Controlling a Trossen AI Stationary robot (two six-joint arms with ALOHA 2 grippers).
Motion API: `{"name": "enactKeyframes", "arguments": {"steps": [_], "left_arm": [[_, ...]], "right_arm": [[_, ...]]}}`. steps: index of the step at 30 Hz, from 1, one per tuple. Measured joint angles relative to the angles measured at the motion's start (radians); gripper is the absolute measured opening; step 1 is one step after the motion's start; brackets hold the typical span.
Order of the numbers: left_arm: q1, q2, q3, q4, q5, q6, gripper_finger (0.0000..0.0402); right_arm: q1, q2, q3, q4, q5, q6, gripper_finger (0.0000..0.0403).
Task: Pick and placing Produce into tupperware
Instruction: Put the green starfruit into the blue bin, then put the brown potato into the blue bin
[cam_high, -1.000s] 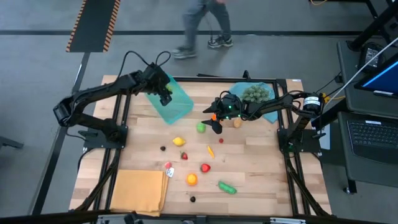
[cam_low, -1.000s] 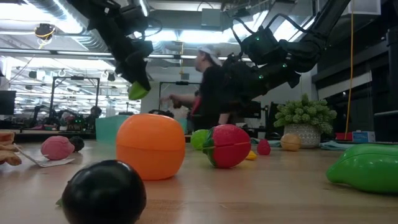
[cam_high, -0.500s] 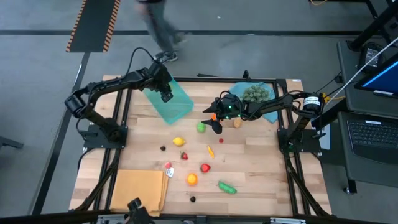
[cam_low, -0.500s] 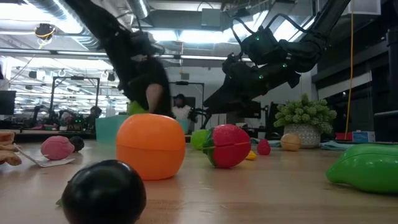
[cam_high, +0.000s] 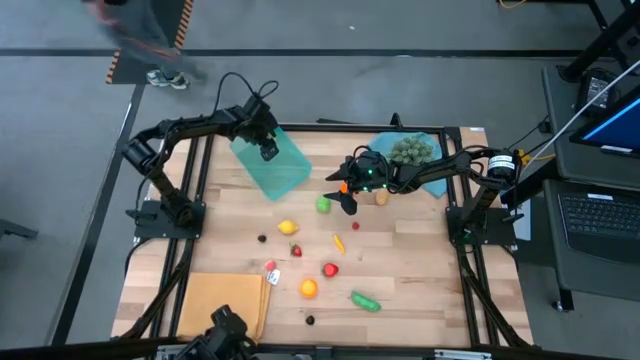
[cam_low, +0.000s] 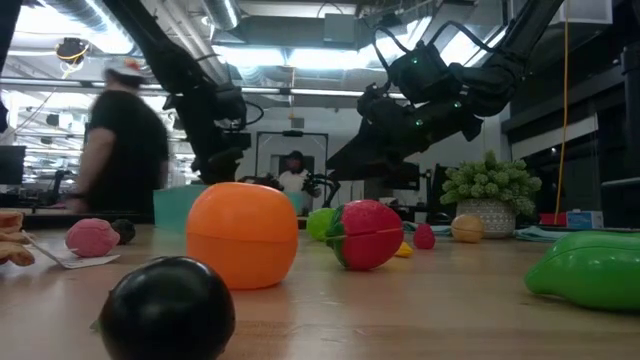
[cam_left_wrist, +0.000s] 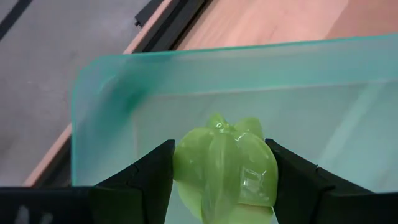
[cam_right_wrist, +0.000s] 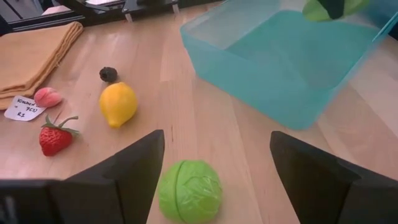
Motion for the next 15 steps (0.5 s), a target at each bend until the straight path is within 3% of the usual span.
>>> {"name": "enactKeyframes", "arguments": {"steps": [7, 15], "left_arm": [[0.000, 0.003, 0.002, 0.003, -0.014, 0.046, 0.0253], [0.000, 0.003, 0.002, 0.004, -0.095, 0.045, 0.0255]], "right_arm": [[0.000, 0.000, 0.000, 0.000, 0.000, 0.000, 0.0295], [0.000, 0.000, 0.000, 0.000, 0.000, -0.026, 0.0295]]}}
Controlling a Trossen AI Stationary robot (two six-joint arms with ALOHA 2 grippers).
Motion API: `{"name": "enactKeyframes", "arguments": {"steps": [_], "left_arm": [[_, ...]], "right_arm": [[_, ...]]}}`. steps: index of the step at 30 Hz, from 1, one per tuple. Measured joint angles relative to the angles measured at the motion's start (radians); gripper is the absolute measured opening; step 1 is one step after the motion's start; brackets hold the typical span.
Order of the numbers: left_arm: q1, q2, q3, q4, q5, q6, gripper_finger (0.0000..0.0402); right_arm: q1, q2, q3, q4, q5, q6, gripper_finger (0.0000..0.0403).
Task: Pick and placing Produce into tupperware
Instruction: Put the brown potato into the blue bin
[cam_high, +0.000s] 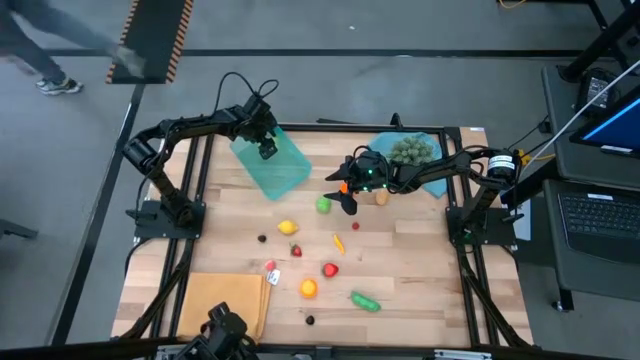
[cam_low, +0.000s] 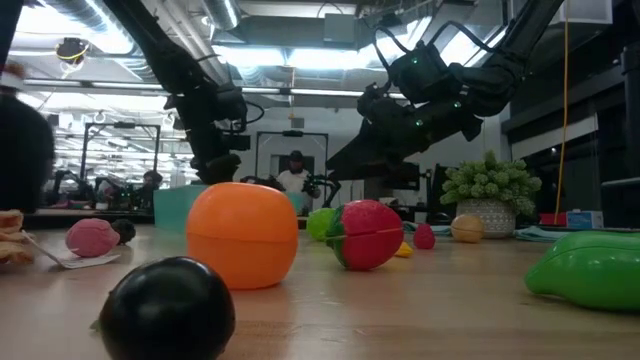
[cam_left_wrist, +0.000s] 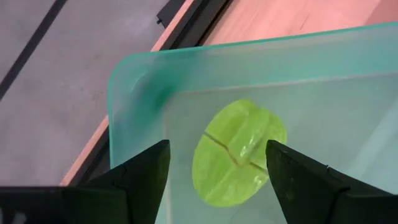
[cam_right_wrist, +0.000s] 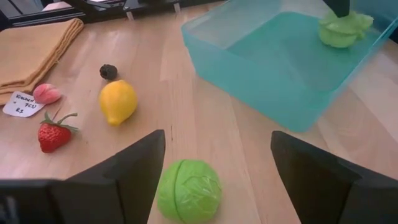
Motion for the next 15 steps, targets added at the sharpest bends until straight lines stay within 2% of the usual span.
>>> {"name": "enactKeyframes", "arguments": {"steps": [4, 8, 13, 15], "left_arm": [[-0.001, -0.007, 0.000, -0.011, 0.000, -0.016, 0.0259], [-0.022, -0.063, 0.000, -0.010, 0.004, -0.031, 0.0260], [-0.079, -0.185, 0.000, 0.019, 0.132, -0.064, 0.0260], [-0.114, -0.243, -0.016, 0.062, 0.188, -0.064, 0.0257]], "right_arm": [[0.000, -0.013, -0.001, 0.005, 0.000, -0.037, 0.0295], [0.014, -0.084, -0.001, -0.041, 0.014, -0.112, 0.0295], [0.055, -0.188, -0.001, -0.193, 0.178, -0.178, 0.0293], [0.068, -0.223, -0.001, -0.262, 0.207, -0.182, 0.0290]]}}
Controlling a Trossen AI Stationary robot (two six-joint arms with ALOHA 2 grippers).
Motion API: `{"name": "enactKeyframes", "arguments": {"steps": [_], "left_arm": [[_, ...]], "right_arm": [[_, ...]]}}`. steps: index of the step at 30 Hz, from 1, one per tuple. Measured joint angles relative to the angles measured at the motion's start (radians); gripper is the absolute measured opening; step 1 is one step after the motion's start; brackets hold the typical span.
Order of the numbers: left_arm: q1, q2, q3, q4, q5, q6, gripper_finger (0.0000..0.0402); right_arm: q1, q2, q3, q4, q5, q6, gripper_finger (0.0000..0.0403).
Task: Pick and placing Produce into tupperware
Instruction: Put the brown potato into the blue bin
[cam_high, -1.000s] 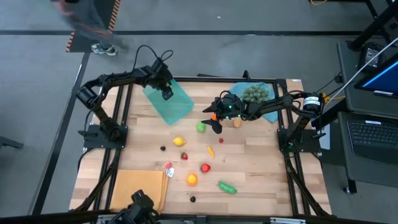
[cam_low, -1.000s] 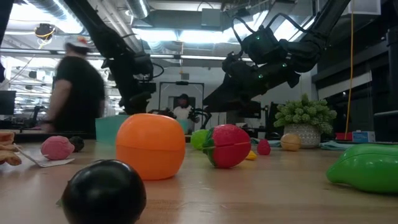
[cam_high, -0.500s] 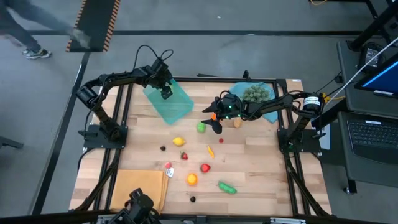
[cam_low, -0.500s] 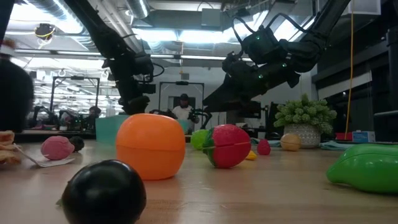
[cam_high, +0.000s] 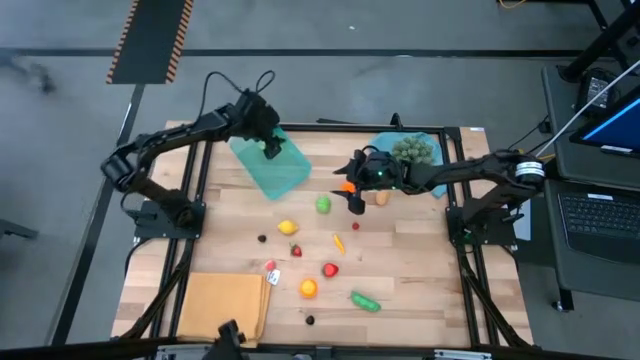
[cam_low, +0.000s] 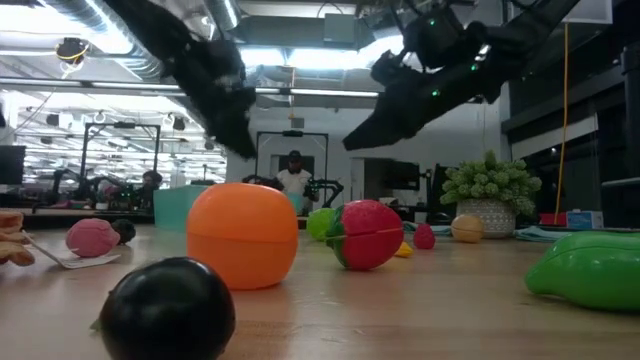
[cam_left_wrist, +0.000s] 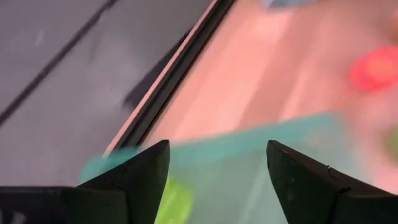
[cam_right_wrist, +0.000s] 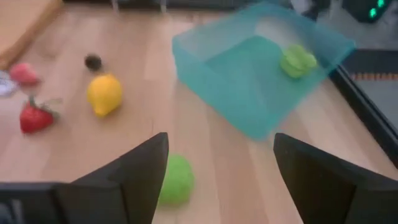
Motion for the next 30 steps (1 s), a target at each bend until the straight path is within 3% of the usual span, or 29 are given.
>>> {"name": "enactKeyframes", "arguments": {"steps": [9, 15, 22, 30], "left_arm": [[-0.212, -0.321, -0.268, 0.291, 0.007, -0.067, 0.0259], [-0.394, -0.507, -0.504, 0.510, -0.125, -0.133, 0.0255], [-0.606, -0.580, -0.646, 0.657, -0.283, -0.155, 0.0257], [-0.732, -0.575, -0.651, 0.646, -0.293, -0.130, 0.0260]], "right_arm": [[0.063, -0.047, 0.000, -0.159, 0.021, 0.008, 0.0277], [0.136, -0.054, 0.000, -0.246, 0.105, 0.004, 0.0277], [0.218, -0.110, 0.000, -0.363, 0.213, 0.071, 0.0277], [0.282, -0.153, 0.000, -0.452, 0.216, 0.215, 0.0277]]}}
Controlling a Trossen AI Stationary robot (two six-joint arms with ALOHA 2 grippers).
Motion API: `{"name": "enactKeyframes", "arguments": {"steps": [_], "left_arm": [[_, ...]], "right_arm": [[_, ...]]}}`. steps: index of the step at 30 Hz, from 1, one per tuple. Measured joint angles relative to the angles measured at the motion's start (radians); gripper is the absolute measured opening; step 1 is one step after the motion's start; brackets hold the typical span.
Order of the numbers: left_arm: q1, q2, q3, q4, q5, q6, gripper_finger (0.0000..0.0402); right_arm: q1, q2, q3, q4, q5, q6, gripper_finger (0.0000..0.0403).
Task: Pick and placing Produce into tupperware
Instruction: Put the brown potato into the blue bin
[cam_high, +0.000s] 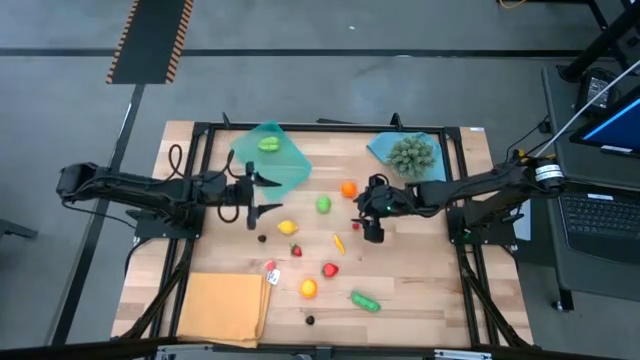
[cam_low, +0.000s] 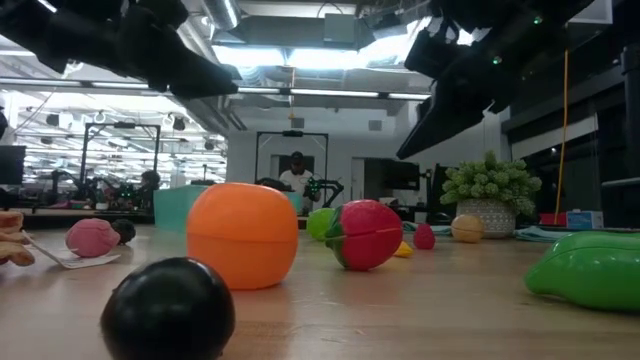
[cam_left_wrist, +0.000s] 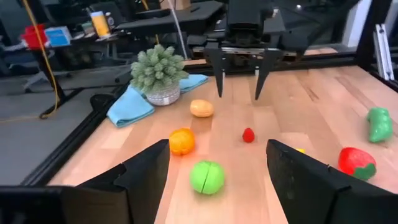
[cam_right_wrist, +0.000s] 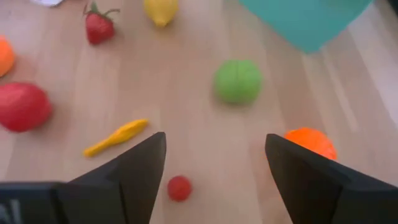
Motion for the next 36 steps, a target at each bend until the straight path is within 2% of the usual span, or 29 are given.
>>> {"name": "enactKeyframes", "arguments": {"steps": [16, 26, 36], "left_arm": [[-0.016, 0.000, 0.000, -0.003, 0.000, 0.007, 0.0256], [-0.015, 0.000, 0.000, -0.003, 0.000, 0.007, 0.0258], [-0.015, 0.000, 0.000, -0.003, 0.000, 0.007, 0.0259]], "right_arm": [[0.002, -0.003, 0.000, -0.102, 0.000, -0.011, 0.0277], [-0.012, -0.003, 0.001, -0.266, 0.031, -0.100, 0.0277], [-0.011, -0.003, 0.001, -0.327, 0.198, -0.214, 0.0277]]}}
